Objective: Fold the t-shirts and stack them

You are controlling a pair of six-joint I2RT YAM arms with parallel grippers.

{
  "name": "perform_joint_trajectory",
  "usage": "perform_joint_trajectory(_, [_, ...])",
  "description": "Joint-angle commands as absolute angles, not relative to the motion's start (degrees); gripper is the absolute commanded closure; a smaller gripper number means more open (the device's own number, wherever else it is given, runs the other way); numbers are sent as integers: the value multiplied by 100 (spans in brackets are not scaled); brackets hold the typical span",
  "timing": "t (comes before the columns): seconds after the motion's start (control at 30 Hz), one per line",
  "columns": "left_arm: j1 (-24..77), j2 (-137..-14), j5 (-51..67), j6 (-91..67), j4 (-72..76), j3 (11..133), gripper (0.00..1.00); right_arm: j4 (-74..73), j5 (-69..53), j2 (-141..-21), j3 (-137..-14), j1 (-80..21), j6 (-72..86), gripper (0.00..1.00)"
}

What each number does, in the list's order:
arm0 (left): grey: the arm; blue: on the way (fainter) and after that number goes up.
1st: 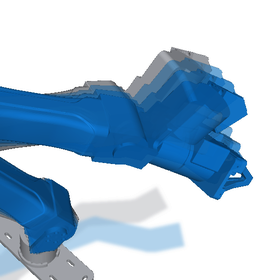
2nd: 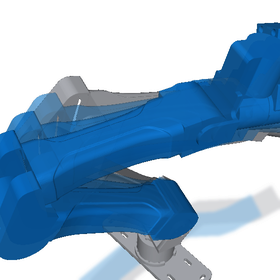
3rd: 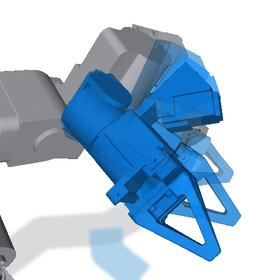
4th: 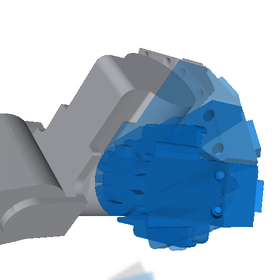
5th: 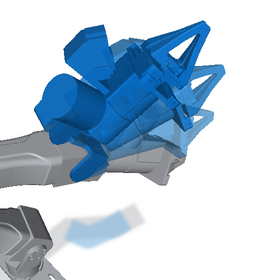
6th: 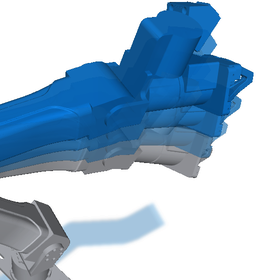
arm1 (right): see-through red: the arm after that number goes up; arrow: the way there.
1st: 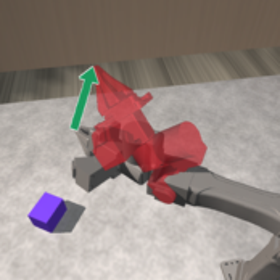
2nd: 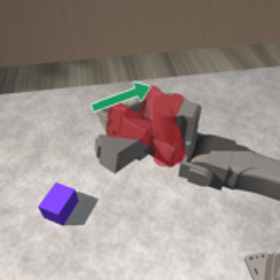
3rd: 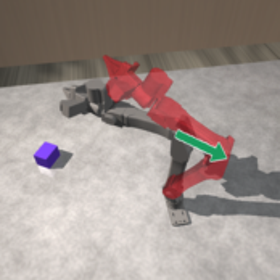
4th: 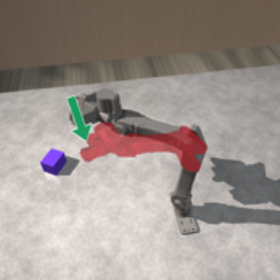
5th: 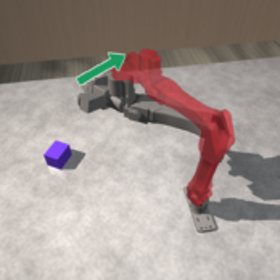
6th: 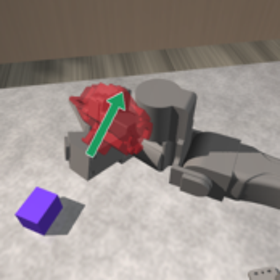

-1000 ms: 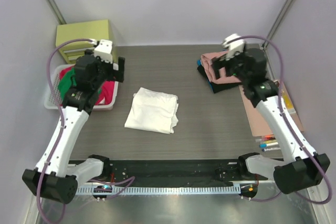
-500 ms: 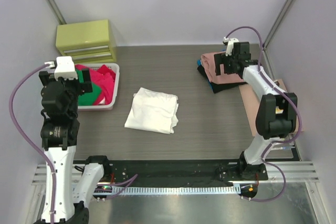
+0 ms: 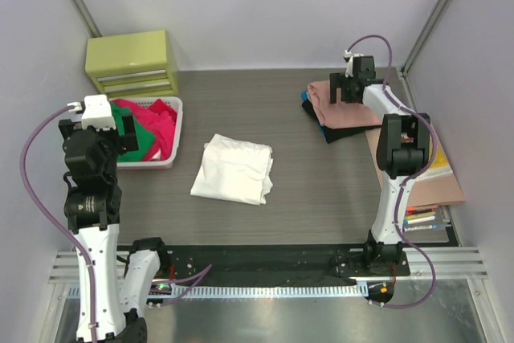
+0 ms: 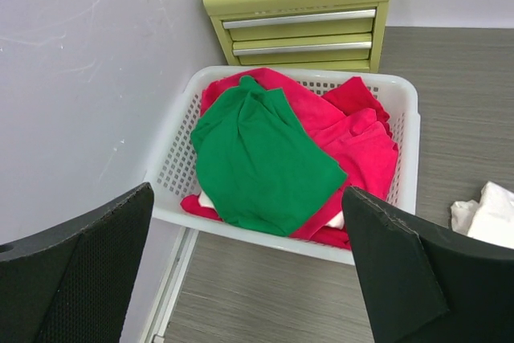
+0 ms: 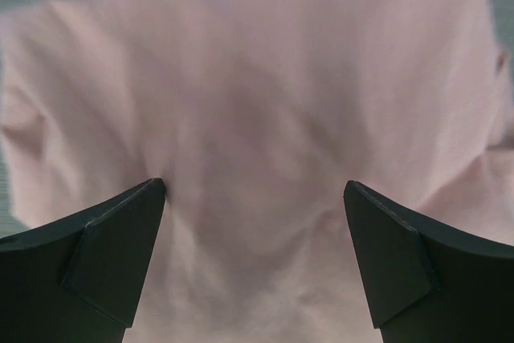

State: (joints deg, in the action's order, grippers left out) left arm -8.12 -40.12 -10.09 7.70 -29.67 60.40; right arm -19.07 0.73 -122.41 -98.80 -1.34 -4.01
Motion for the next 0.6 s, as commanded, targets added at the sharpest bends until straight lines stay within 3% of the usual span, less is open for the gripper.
perform_joint_trajectory(0.0, [-888,-4007,-818,712,-2909,6082,0,-1758,79,-12156,-9520,-114,-70,0])
perform_joint_trajectory(0.37, [-1002,-4070,-545,589,-2821,5950,0,-1722,-430,-11760,-8395,-149,-333,0])
perform_joint_trajectory(0.57, [-1002,-4078,-510,519,-2786,5898,0,-1828,-711,-10935,-7410,-202,-738,0])
